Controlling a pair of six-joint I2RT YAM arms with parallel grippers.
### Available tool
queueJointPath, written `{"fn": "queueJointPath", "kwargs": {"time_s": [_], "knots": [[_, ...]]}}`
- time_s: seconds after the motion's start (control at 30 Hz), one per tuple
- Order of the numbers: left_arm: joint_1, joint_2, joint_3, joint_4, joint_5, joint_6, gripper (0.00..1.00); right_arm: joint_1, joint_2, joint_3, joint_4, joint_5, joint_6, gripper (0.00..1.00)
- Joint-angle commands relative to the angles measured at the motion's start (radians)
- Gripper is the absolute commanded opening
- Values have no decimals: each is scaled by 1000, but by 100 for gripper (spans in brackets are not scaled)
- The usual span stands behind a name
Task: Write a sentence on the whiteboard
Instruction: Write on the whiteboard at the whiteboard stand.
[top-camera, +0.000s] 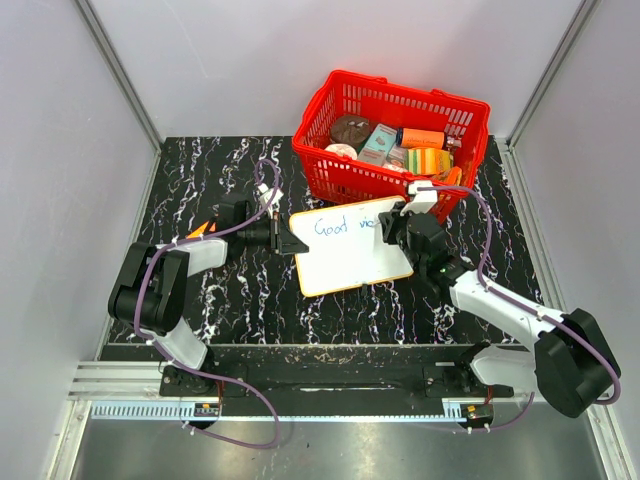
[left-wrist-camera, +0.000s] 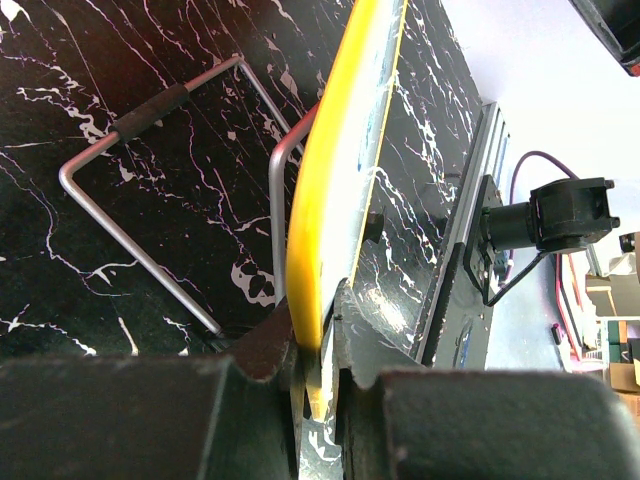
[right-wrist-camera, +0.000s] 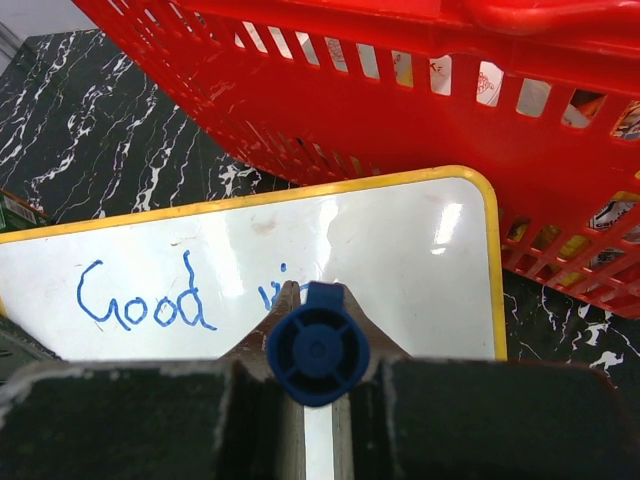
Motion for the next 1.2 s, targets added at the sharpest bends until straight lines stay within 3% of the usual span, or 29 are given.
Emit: {"fn": "queueJointPath", "kwargs": {"time_s": [0.0,0.4,1.17], "knots": [[-17,39,-7,-58,-161,137,0,-4,-20,14,17,41,-4,0],[-17,39,-8,-58,-158,138,0,-4,-66,38,54,21,-8,0],[-17,37,-8,-56,-157,138,0,-14,40,115,79,91,-34,0]]}}
